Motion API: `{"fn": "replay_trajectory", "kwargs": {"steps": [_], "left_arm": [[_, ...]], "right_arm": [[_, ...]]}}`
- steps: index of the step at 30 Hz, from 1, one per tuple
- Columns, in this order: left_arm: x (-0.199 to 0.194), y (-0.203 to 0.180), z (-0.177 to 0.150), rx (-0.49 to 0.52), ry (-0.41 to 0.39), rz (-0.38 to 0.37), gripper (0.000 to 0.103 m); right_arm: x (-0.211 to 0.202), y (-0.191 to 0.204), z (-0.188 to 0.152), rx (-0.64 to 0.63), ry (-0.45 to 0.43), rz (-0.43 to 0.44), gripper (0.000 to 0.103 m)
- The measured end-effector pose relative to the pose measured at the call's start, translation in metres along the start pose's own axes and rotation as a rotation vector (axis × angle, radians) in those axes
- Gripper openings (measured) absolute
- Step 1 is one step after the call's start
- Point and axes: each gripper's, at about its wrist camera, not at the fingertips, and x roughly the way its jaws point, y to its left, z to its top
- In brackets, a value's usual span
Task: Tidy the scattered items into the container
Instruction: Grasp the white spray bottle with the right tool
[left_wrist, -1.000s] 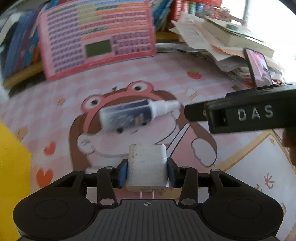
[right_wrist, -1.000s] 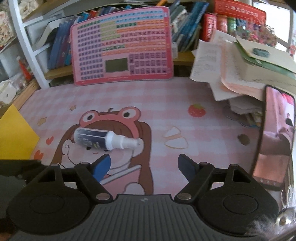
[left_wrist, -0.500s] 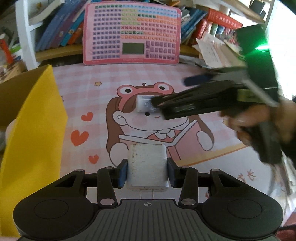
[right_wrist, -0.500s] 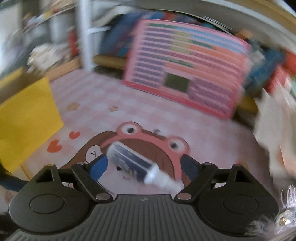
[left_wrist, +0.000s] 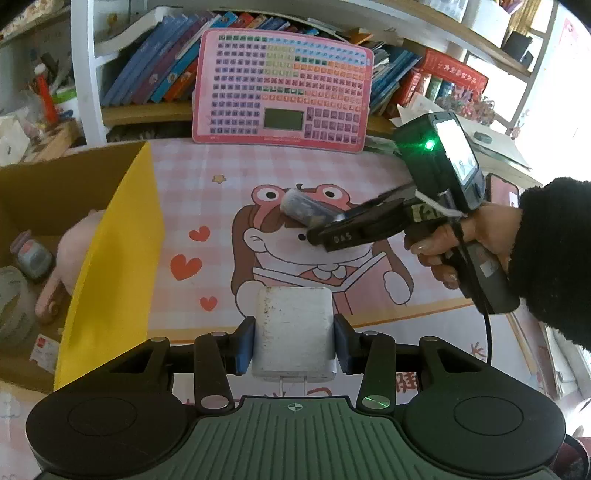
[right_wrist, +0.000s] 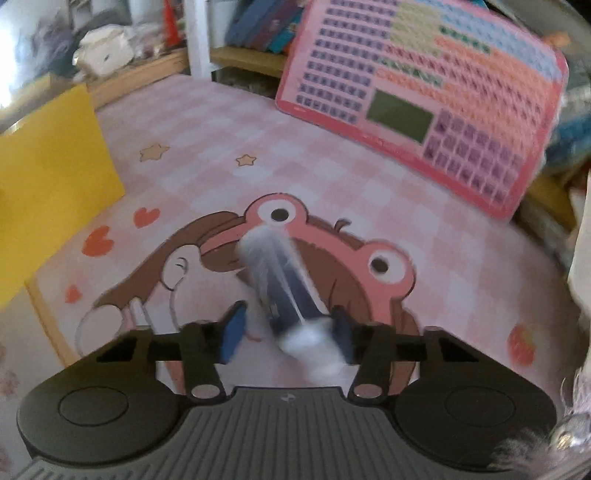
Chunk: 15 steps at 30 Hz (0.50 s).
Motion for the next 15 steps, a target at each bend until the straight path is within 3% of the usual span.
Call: {"fn": "replay_trajectory", "kwargs": {"steps": [9, 15], "left_arm": [[-0.019, -0.008, -0.004, 0.030, -0.052, -0.014, 0.042], [-0.026, -0.007, -0.014, 0.012, -0.053, 0.004, 0.042]], "right_arm": [[-0.034, 0.014, -0.032, 0.000, 0.039, -0.018, 0.030], [-0.050, 0.021, -0.051, 0.069, 0.064, -0.047, 0.030]]}}
